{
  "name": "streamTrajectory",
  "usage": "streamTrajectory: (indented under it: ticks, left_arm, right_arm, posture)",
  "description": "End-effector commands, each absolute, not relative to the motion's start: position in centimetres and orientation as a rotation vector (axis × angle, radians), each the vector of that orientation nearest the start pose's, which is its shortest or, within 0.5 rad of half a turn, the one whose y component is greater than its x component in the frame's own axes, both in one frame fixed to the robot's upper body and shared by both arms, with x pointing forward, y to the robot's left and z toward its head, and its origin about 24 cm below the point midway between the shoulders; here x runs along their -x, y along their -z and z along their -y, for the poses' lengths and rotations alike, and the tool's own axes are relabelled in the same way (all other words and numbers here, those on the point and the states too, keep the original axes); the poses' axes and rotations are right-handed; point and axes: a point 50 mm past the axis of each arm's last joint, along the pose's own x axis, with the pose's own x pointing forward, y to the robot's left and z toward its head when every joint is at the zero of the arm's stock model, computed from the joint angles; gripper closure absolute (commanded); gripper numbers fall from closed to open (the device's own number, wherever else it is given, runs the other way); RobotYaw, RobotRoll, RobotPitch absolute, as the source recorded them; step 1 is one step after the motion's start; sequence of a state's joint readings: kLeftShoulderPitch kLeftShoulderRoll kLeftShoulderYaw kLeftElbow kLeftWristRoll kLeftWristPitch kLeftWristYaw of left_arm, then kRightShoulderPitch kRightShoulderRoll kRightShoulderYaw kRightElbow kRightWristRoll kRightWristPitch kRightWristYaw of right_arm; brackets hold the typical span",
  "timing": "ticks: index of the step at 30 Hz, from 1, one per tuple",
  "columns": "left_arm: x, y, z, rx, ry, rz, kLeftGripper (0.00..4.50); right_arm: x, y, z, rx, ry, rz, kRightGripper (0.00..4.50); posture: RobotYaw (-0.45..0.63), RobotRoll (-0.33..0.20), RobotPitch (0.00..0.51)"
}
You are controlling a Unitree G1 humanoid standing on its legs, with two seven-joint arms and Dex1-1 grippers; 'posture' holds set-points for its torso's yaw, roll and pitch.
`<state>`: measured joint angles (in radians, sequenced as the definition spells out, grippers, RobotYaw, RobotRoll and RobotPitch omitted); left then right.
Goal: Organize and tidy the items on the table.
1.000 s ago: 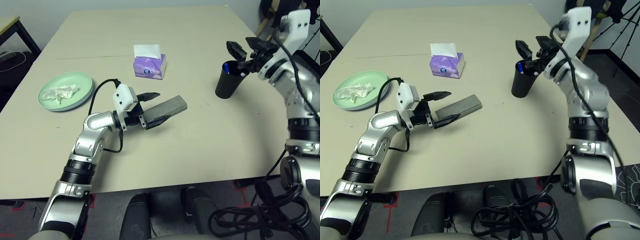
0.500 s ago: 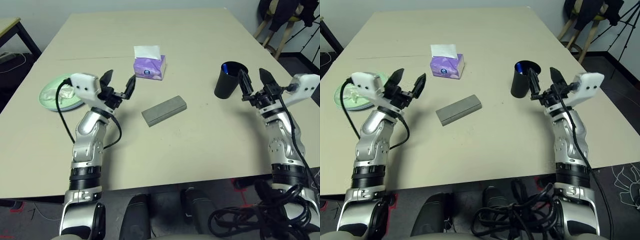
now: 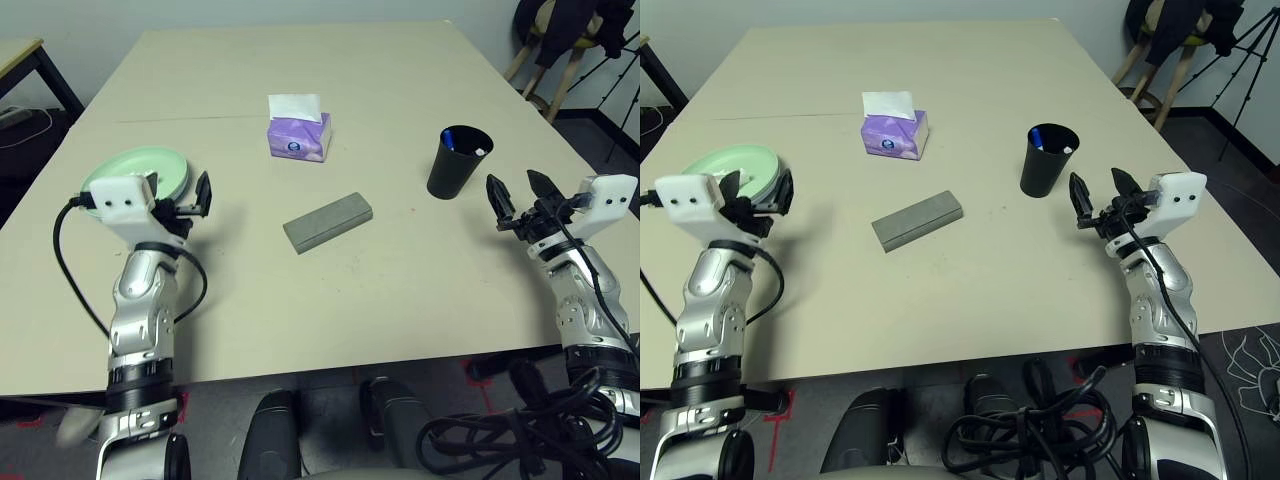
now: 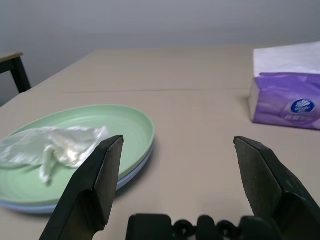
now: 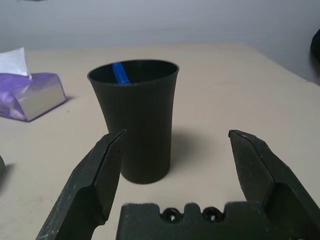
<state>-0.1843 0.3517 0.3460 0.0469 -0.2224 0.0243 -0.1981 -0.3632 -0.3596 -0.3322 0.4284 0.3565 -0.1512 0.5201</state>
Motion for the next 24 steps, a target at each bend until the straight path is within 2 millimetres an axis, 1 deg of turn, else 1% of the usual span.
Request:
streamTrajectory:
  ticks: [1, 4, 6, 15, 24]
  left_arm:
    - [-26.6, -10.9, -28.4, -0.127, -0.12, 0.196, 0.0]
    - [-25.6, -10.2, -29.8, -0.113, -0.206, 0.21, 0.0]
    - [-25.4, -10.2, -30.0, -0.098, -0.225, 0.236, 0.0]
    - [-25.4, -9.5, -29.4, -0.068, -0.181, 0.247, 0.0]
    - [-25.9, -8.9, -29.0, -0.065, -0.142, 0.23, 0.0]
  right_arm:
    - [-30.9, -9.5, 26.8, -0.045, -0.155, 0.237, 0.02]
    - [-31.1, -9.7, 26.8, -0.057, -0.106, 0.265, 0.02]
    - [-31.2, -9.9, 26.8, -0.069, -0.088, 0.279, 0.02]
    - [-31.2, -10.4, 26.4, -0.081, -0.091, 0.29, 0.02]
    - [-31.0, -9.8, 25.8, -0.086, -0.128, 0.255, 0.02]
  posture:
    - [0.07, 0.0, 0.112]
    - [0.08, 0.0, 0.111]
    - [0.08, 0.0, 0.111]
    - [0.07, 0.0, 0.107]
    - [0.05, 0.0, 0.097]
